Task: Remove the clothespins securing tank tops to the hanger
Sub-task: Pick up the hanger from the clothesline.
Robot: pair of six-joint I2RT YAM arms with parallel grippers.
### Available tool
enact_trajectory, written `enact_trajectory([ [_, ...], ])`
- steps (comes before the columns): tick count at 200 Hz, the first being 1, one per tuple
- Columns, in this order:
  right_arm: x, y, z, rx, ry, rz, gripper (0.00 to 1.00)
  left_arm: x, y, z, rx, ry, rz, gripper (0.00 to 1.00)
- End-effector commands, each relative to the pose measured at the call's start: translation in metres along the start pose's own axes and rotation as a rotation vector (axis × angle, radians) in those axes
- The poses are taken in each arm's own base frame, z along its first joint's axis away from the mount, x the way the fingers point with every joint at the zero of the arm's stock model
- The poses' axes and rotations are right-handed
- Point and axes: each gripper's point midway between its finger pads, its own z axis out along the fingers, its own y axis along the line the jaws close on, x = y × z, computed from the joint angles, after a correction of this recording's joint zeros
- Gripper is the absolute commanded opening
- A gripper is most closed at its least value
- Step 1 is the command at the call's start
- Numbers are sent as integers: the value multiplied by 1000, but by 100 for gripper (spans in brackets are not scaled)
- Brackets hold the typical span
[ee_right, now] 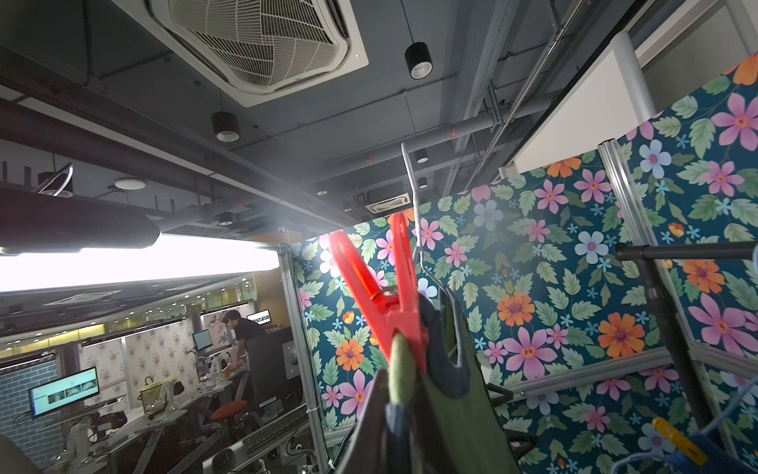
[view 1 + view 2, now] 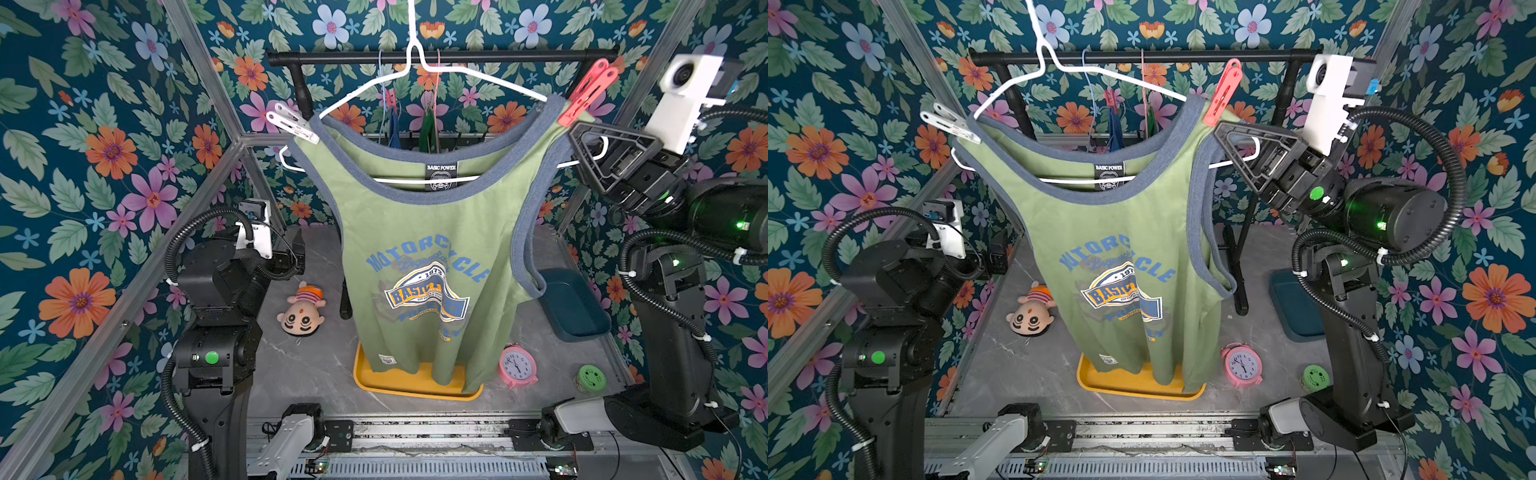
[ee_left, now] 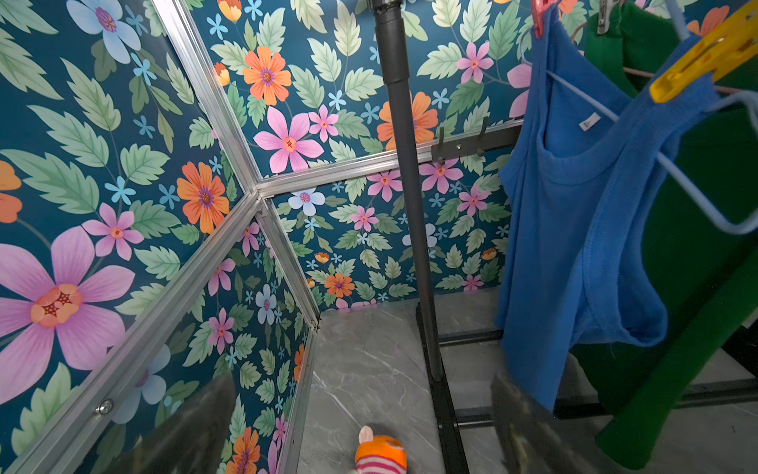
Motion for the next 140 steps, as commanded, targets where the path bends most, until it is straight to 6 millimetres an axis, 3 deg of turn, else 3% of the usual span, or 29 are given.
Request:
enact_trajectory([
  [1, -6, 0, 3, -22, -39, -44, 0, 5, 3, -3, -22, -6, 6, 100],
  [33, -4, -12, 6, -36, -42, -15, 0, 22, 6, -6, -54, 21, 26, 100],
  [102, 15, -32, 2, -30, -36, 7, 0, 31, 15, -7, -114, 43, 41, 100],
  [140, 41, -40, -11, 34, 13, -18, 0, 41, -4, -19, 3, 81, 125, 100],
])
